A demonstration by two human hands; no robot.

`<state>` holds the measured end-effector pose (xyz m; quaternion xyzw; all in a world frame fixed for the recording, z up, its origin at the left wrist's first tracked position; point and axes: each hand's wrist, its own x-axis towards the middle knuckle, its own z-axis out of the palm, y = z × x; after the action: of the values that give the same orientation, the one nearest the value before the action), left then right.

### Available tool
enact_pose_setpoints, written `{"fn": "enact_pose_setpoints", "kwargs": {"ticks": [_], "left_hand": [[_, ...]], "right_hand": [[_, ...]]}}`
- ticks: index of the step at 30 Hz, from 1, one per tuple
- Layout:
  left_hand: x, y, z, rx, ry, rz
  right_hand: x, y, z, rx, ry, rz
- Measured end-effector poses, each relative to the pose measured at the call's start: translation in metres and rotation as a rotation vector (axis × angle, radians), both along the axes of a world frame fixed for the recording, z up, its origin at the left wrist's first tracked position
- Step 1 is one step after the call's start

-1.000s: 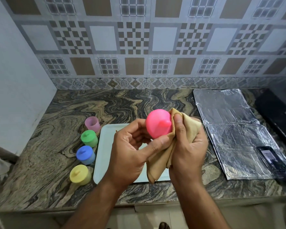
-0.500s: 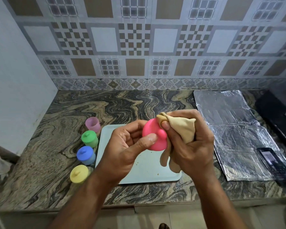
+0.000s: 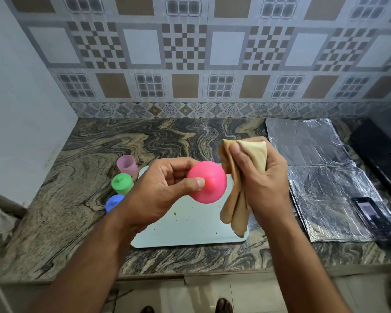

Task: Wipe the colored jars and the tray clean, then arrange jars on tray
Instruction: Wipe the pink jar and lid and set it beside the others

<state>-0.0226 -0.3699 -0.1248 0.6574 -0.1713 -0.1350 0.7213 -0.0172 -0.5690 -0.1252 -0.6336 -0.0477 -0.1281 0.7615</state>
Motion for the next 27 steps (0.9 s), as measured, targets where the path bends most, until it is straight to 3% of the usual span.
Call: {"fn": "enact_pose_setpoints", "kwargs": {"ticks": [6,13,17,21,27], "left_hand": [[0.001,0.005,-0.003,-0.034,0.048,0.026],[0.003,0.009,0.0,-0.01,0.055,0.058],[0.001,0.005,-0.003,0.028,0.01,0.272],[-0.005,0.002,-0.011,0.065,0.012,0.358],[-0.009,-0.012,-0.023,-0.039,-0.016,0.563]], "right_hand": [[-0.013,-0.004,-0.014,0.042,0.099,0.141],[-0.016,0.004,-0.014,0.26,0.215,0.236],[-0.014,0.009,-0.019,0.314,0.203,0.09],[-0.015,0.019,-0.023,0.235,0.076,-0.057],[-0.024,0.033,-0.025,0.148,0.028,-0.083]]}}
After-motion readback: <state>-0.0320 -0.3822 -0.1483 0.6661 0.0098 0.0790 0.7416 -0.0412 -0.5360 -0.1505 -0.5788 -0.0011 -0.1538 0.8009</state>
